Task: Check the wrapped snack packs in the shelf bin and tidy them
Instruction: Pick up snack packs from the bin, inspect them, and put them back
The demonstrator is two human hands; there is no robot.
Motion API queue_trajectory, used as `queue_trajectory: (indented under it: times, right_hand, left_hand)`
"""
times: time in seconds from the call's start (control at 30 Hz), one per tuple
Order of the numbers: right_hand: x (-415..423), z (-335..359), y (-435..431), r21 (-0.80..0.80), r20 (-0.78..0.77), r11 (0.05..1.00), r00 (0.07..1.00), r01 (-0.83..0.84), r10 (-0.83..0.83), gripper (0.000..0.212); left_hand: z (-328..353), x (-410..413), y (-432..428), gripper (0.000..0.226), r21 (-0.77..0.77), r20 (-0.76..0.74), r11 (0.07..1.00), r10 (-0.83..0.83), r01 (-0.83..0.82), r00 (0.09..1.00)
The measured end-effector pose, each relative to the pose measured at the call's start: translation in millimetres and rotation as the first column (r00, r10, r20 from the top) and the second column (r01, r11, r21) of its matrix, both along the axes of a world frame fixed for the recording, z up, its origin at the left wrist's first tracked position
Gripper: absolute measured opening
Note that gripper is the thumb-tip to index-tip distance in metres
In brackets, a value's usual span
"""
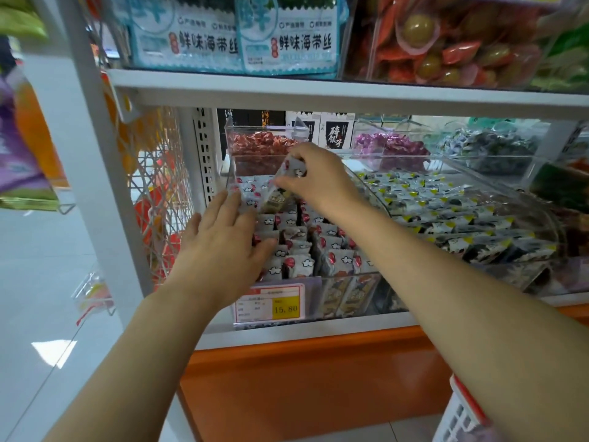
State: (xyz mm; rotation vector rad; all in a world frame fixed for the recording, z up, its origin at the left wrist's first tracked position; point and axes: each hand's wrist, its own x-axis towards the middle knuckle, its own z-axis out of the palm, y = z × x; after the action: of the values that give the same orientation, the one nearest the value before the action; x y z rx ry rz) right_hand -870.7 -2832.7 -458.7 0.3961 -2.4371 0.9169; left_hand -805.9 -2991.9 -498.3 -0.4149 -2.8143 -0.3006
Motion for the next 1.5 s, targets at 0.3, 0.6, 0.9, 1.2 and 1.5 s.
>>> queue_trajectory:
  times: [0.3,0.6,0.9,1.2,1.5]
  right_hand:
    - [-26.4,-6.6,-23.3,0.498,0.288,0.846,0.957,-0.191,0.046,0.028]
    - [-51.6,-5.2,-21.2,0.43,0.176,0.902,0.984,-0.052,-0.027,0.013]
    - [-48.3,2.2,-16.2,-0.039,0.042,0.999,0.999,-0.001,0.003,0.013]
    - [-52.4,-19.2,-24.2,0.343,0.218,0.938,0.975,-0.044,-0.034,0.016]
    - [-44.5,-9.6,-23.8,-0.038,0.116,0.999,0.993,-0.028,0.033,0.009]
  left_hand:
    - [-2.9,0.8,-11.7,0.077,0.059,0.009,0.998,-0.026,0.026,1.0]
    - [-3.1,2.1,-17.7,0.077,0.089,0.029,0.995,-0.053,0.051,0.998]
    - [2.9,1.5,-16.8,0.067,0.178,-0.013,0.983,-0.049,0.051,0.999]
    - [3.9,5.1,-5.7,0.061,0.236,-0.064,0.971,-0.014,0.029,0.998]
    - [0.3,2.2,-8.3,0.062,0.24,-0.034,0.97,-0.03,0.038,0.999]
